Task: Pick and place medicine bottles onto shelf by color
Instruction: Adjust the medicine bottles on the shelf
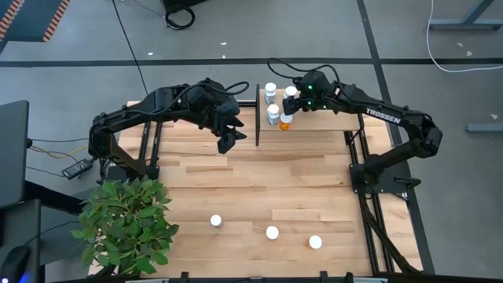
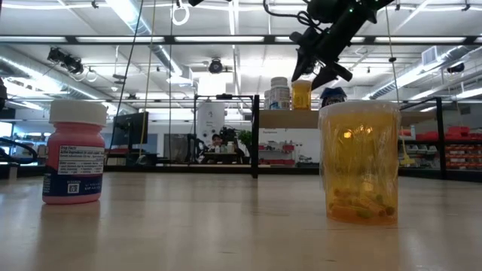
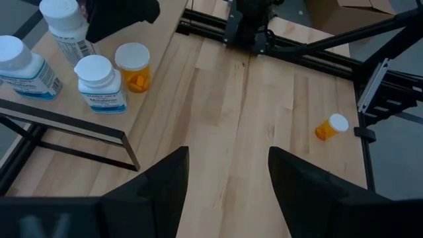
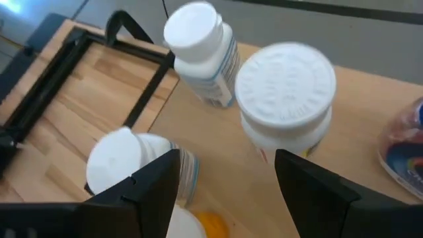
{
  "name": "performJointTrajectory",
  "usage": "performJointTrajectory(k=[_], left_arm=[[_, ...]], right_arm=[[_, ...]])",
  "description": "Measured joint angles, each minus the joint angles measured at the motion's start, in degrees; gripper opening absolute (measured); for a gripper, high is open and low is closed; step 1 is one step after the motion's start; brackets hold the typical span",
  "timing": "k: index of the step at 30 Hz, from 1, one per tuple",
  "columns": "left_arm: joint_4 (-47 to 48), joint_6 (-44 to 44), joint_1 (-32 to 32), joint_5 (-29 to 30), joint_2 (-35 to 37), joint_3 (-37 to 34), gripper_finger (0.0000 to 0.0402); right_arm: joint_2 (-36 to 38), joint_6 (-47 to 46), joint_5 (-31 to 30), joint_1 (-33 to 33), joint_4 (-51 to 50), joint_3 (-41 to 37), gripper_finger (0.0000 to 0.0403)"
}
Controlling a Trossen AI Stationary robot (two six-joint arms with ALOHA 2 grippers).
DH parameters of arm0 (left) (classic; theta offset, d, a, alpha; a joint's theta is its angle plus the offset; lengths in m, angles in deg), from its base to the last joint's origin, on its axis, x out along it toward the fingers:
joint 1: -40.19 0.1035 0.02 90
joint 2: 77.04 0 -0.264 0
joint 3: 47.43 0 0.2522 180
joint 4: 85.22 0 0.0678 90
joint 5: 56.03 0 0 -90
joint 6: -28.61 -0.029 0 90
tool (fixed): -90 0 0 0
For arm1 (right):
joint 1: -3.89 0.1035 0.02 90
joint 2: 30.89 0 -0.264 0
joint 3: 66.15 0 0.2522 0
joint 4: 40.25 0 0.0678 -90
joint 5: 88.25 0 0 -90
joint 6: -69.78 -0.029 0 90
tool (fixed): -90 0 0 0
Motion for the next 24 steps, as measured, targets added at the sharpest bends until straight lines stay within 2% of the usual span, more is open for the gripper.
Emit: performJointTrajectory(k=[24], left_arm=[[0.03,-0.13,0.00,-0.02,0.00,0.00,0.0215]], right_arm=[[0.04,-2.29,-2.79,-3.37,2.88,0.00,0.0255]])
